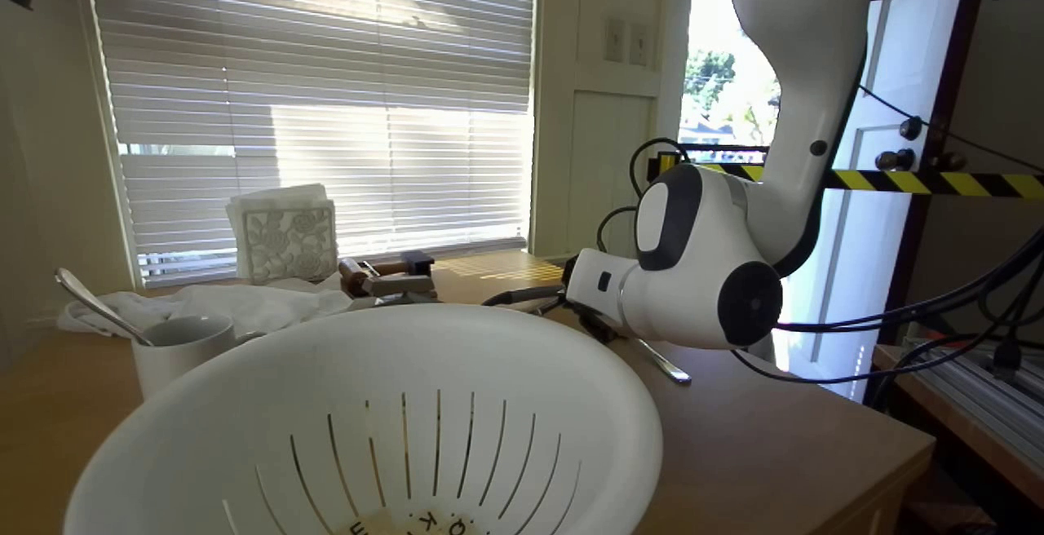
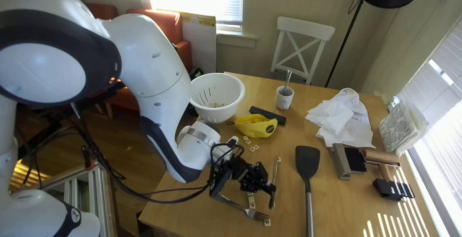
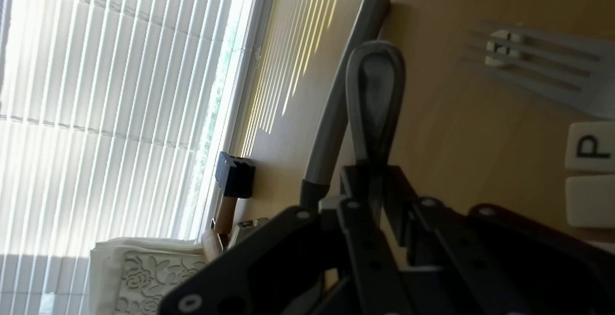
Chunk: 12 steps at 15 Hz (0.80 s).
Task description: Move the knife on the table
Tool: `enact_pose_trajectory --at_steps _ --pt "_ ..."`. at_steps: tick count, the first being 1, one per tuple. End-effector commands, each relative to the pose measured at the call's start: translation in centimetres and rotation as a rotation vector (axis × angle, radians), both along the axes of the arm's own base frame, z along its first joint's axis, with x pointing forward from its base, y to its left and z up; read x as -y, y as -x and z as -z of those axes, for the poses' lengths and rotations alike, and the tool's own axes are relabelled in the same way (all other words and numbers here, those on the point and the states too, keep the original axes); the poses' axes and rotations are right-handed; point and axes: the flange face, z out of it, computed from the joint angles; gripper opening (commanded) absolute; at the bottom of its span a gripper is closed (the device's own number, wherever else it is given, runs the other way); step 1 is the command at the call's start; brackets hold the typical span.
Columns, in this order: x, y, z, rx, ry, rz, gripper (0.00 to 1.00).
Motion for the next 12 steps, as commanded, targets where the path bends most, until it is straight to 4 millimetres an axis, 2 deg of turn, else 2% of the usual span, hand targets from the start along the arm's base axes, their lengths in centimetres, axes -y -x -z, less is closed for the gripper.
enact_pose_trajectory --at_steps 1,6,12 --pt "0.3 0.2 0.1 -0.001 0.029 -0.016 0.04" --pt "-0.8 -1.1 -0.2 0.024 0.006 -0.048 0.04" --pt "1.0 -0.9 -1.2 0.072 0.038 0.004 0.04"
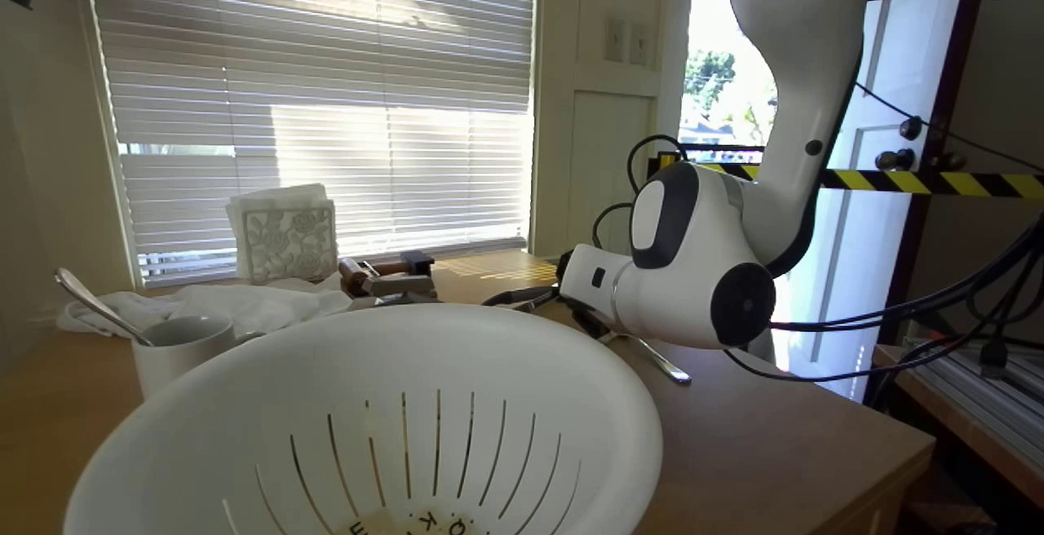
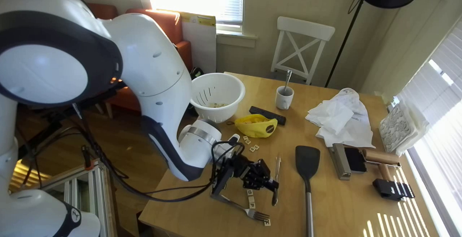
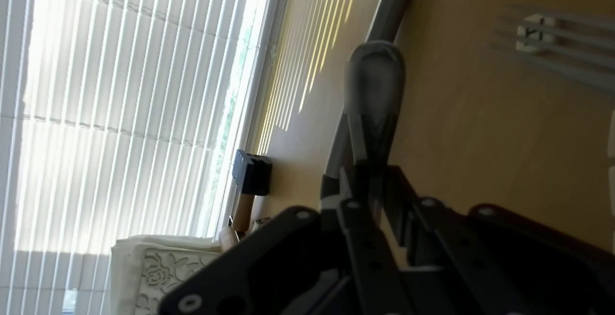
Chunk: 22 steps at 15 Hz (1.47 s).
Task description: Move the knife on the table
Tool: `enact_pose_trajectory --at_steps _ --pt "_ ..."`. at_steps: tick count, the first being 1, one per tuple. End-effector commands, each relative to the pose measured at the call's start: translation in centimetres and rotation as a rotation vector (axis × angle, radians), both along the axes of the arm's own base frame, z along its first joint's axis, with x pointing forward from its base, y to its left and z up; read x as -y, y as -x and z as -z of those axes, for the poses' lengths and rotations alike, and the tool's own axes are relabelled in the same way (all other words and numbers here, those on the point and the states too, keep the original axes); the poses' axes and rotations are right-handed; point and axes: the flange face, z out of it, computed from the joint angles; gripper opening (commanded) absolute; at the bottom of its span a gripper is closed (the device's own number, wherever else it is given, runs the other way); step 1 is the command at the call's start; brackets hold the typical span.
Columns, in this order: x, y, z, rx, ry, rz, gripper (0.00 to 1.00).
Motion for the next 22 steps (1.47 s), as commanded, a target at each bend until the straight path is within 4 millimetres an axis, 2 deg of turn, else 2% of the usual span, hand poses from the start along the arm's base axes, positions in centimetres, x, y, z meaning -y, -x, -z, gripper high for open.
enact_pose_trajectory --at_steps 1,22 --pt "1.3 0.0 -0.8 0.038 0.04 0.011 0.04" --pt "0.7 0.8 0.4 -0.038 0.04 -0.023 0.04"
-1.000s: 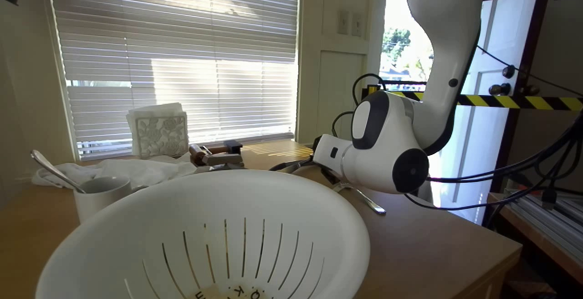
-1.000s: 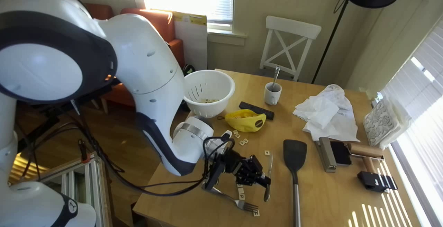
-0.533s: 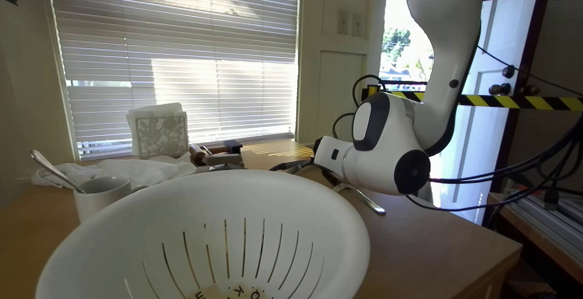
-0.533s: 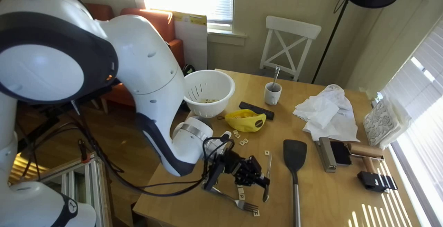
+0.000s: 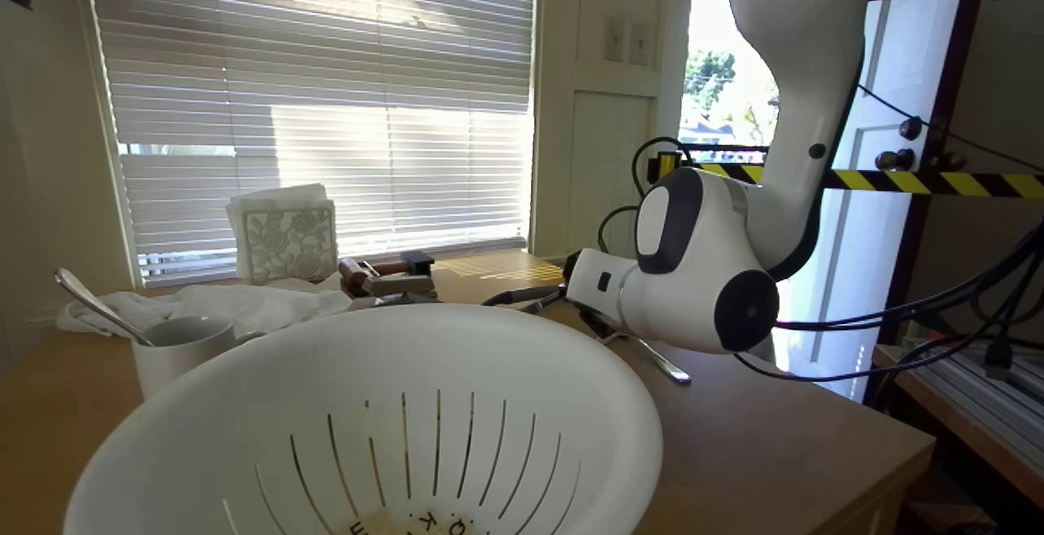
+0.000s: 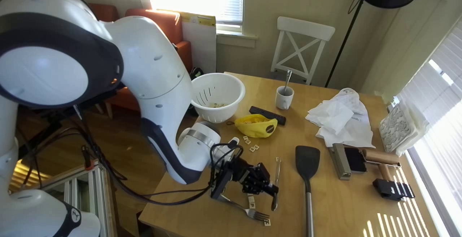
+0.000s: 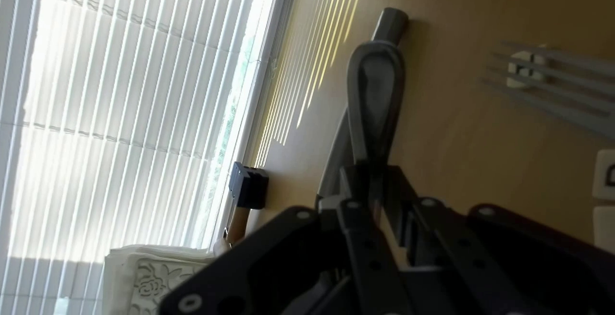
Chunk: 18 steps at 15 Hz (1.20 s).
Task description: Move the knife on the table
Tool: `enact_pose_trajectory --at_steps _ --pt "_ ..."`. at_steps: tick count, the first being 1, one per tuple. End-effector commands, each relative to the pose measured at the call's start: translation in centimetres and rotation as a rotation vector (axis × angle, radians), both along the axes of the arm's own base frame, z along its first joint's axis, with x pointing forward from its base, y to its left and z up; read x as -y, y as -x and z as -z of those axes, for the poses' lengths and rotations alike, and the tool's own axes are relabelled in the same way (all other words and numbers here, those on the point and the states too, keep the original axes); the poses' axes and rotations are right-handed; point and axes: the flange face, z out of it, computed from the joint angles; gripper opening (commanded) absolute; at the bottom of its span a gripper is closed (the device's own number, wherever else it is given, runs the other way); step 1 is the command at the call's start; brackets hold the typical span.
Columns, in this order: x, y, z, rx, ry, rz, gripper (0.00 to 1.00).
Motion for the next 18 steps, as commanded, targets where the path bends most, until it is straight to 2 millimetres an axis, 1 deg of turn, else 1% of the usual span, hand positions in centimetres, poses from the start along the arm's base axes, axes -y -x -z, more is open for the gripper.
enact_pose_trajectory --at_steps 1,6,14,18 --pt "-0.2 -0.1 0.0 -0.023 0.01 -0.037 0.04" --pt "-1.1 -0.9 0.2 -0.016 0.01 -0.059 0.04" --pt "-2.3 -3.4 0.8 0.017 -0.013 -0.066 0.04" --pt "-2.2 -3.6 1.3 0.011 -0.021 -0.059 0.04"
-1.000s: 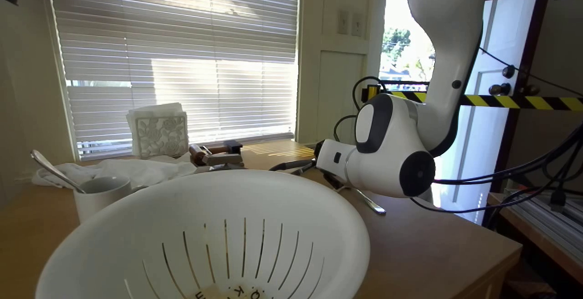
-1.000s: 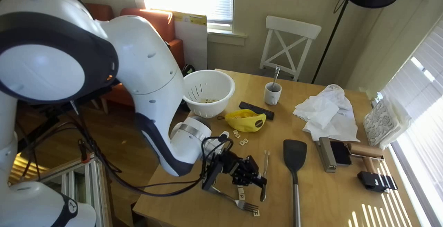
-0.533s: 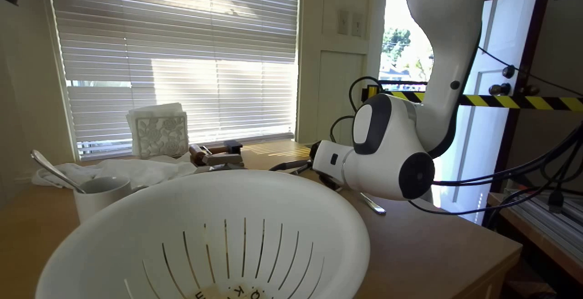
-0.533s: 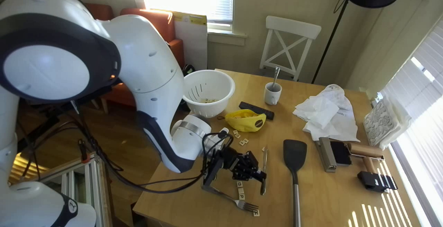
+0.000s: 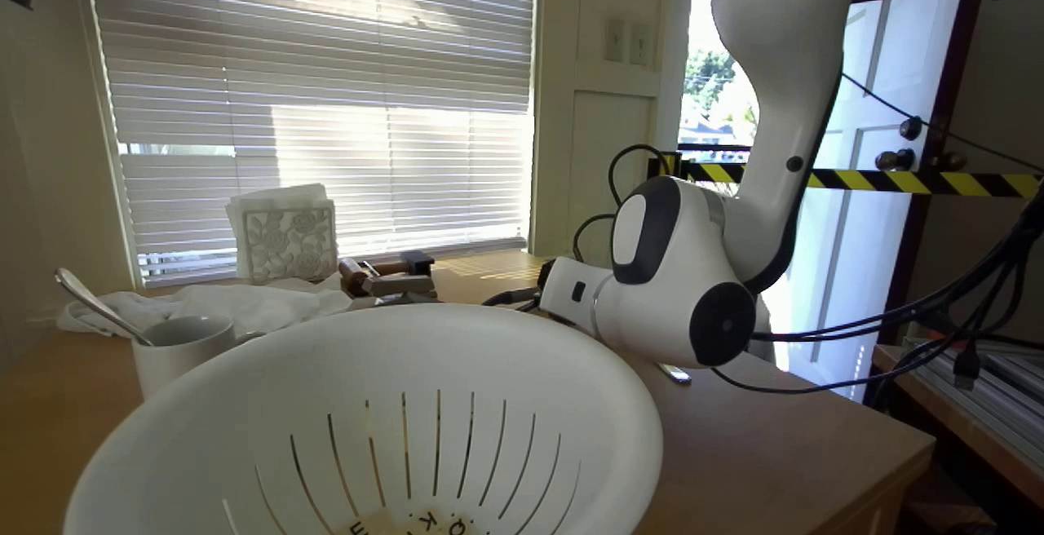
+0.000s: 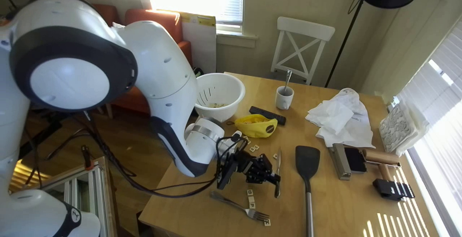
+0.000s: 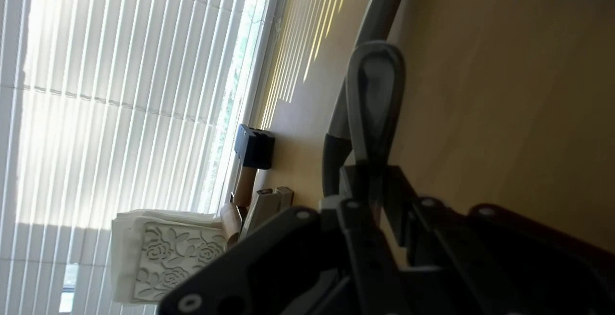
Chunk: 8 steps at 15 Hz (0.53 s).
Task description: Move the knife on the table
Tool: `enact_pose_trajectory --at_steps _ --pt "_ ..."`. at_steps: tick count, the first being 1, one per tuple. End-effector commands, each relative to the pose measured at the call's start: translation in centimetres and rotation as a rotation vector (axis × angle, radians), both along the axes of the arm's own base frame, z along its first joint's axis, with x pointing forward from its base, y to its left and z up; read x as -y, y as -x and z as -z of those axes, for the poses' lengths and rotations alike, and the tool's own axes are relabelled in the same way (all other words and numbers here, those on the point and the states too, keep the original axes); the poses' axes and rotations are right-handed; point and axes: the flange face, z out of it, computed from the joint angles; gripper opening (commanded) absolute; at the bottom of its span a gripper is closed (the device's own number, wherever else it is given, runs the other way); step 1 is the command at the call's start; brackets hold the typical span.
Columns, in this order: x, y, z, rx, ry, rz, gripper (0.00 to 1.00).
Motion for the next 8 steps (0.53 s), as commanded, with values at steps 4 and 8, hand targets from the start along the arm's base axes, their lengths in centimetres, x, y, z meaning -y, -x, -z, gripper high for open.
enact_pose_trajectory --at_steps 4,8 --pt "0.8 0.1 0.0 -0.009 0.008 0.005 0.04" --pt "1.6 1.1 -0.6 -0.01 0.021 0.025 0.04"
